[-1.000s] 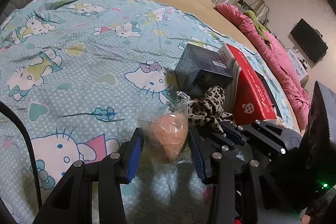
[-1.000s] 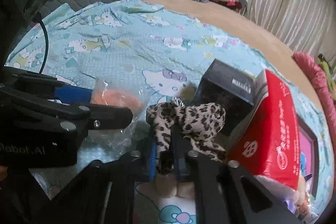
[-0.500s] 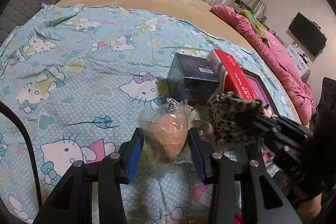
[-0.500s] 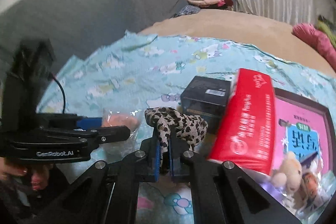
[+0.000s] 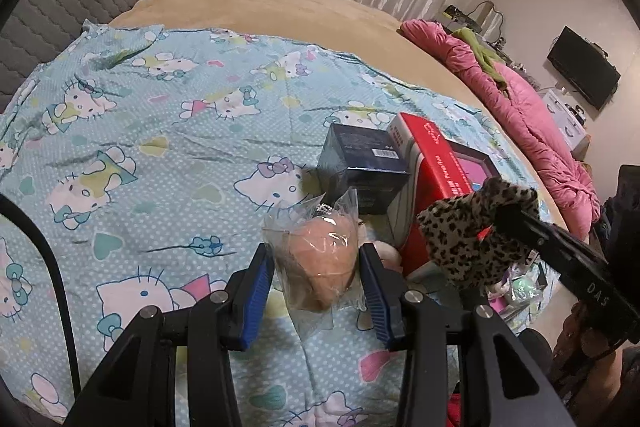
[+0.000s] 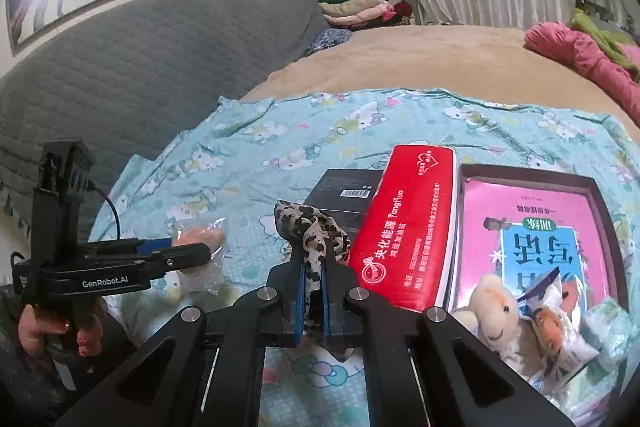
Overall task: Organize soft objects
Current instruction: 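Lift the scrunchie and bagged ball in both grippers and carry them over the pink tray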
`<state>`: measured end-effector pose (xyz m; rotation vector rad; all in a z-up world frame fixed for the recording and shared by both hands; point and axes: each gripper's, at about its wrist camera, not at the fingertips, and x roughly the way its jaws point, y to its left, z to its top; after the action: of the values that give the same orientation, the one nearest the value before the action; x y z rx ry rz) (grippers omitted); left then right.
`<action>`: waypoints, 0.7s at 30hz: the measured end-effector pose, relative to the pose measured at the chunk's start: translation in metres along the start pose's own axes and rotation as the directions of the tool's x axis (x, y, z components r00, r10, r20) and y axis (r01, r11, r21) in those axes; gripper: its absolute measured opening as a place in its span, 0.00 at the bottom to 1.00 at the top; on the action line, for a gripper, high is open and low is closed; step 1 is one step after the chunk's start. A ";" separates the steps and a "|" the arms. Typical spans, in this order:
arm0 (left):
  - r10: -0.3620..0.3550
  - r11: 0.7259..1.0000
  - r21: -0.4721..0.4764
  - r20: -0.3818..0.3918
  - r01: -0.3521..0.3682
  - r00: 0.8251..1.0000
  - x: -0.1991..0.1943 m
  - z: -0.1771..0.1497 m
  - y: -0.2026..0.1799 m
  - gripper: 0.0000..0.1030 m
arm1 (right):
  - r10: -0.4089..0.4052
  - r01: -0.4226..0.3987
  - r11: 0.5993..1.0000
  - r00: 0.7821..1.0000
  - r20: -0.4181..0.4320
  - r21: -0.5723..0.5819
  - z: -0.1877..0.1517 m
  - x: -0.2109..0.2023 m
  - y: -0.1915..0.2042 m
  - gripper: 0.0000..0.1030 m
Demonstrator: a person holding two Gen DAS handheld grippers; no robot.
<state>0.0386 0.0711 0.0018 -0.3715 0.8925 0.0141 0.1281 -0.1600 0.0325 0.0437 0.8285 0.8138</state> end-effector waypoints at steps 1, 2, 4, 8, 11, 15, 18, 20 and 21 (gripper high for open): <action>0.000 1.000 0.001 0.001 0.000 1.000 -0.001 0.000 -0.001 0.43 | 0.008 -0.008 1.000 1.000 -0.002 -0.005 0.000 0.000 0.003 0.06; 0.001 1.000 0.003 0.000 -0.001 1.000 -0.002 0.001 -0.003 0.43 | 0.015 -0.015 1.000 1.000 -0.004 -0.010 0.000 0.000 0.006 0.06; 0.000 1.000 0.010 0.000 0.000 1.000 -0.004 0.002 -0.007 0.43 | 0.025 -0.025 0.999 1.000 -0.004 -0.029 0.001 0.000 0.015 0.06; -0.006 1.000 0.022 0.007 0.006 1.000 -0.010 0.004 -0.016 0.43 | 0.041 -0.041 0.998 0.999 0.017 -0.049 0.006 -0.007 0.025 0.06; -0.013 1.000 0.028 0.011 0.013 1.000 -0.014 0.005 -0.022 0.43 | 0.041 -0.040 0.998 0.999 0.036 -0.043 0.008 -0.015 0.025 0.06; -0.027 0.998 0.049 0.017 0.026 0.999 -0.020 0.009 -0.037 0.43 | 0.031 -0.030 0.999 0.997 0.067 -0.027 0.013 -0.028 0.018 0.06; -0.041 0.997 0.064 0.020 0.040 0.999 -0.023 0.012 -0.051 0.43 | 0.009 -0.008 1.000 0.996 0.093 -0.008 0.017 -0.042 0.007 0.06; -0.053 0.996 0.078 0.023 0.051 0.998 -0.025 0.014 -0.060 0.43 | -0.009 0.009 1.000 0.993 0.114 0.009 0.019 -0.053 -0.001 0.06; -0.058 0.995 0.087 0.026 0.056 0.998 -0.027 0.015 -0.066 0.43 | -0.021 0.019 1.000 0.992 0.123 0.017 0.021 -0.059 -0.006 0.06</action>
<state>0.0440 0.0178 0.0511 -0.3150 0.8513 -0.0714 0.1224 -0.1973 0.0828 0.0988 0.7175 0.7777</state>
